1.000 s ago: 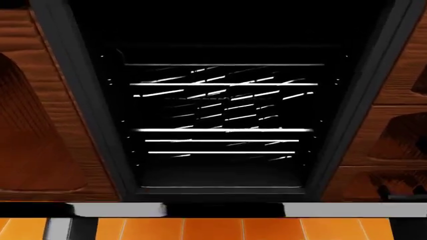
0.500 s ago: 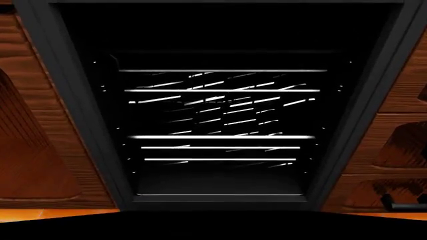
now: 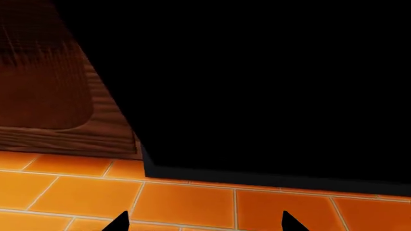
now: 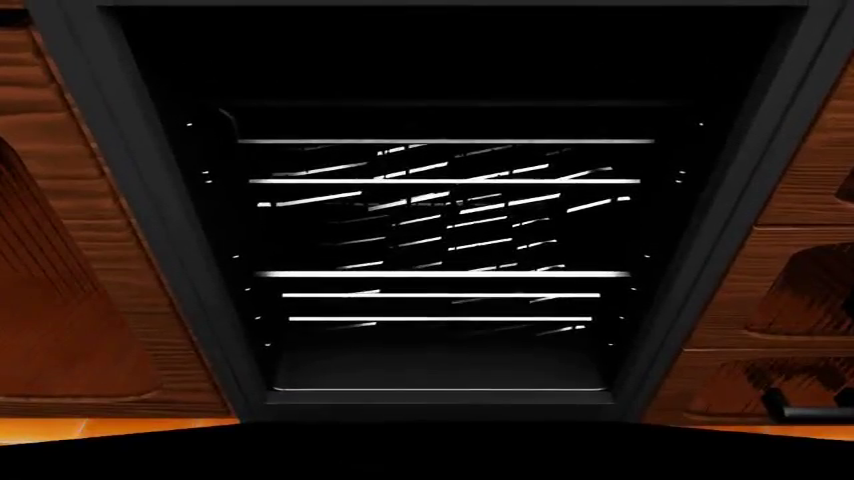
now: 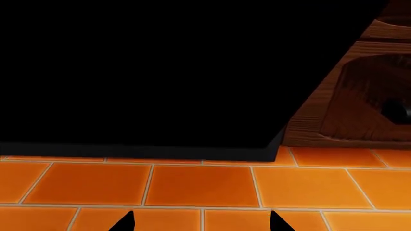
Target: Close the dishwasher door
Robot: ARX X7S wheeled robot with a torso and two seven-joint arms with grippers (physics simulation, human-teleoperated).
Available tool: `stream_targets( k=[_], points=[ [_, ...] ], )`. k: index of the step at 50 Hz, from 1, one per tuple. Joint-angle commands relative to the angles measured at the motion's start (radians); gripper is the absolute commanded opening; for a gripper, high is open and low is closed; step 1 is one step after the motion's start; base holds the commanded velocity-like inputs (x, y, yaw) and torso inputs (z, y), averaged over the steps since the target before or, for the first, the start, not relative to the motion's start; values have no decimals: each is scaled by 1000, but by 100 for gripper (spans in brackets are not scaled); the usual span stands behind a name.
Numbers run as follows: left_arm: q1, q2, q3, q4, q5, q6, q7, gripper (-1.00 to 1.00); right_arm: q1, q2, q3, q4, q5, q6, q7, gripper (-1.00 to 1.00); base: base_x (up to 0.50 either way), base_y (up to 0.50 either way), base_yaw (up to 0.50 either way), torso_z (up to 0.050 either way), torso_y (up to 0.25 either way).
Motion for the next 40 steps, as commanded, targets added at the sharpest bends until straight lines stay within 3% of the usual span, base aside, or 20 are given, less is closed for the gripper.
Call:
stream_targets(
  k=[1, 40],
  points=[
    [-34, -9, 20, 38, -30, -115, 26, 100, 15, 6, -11, -19, 8, 64, 2, 100, 0, 0, 0, 0, 0],
    [-205, -82, 30, 344, -153, -510, 69, 100, 99, 42, -27, -294, -43, 364, 79, 100, 0, 0, 0, 0, 0]
  ],
)
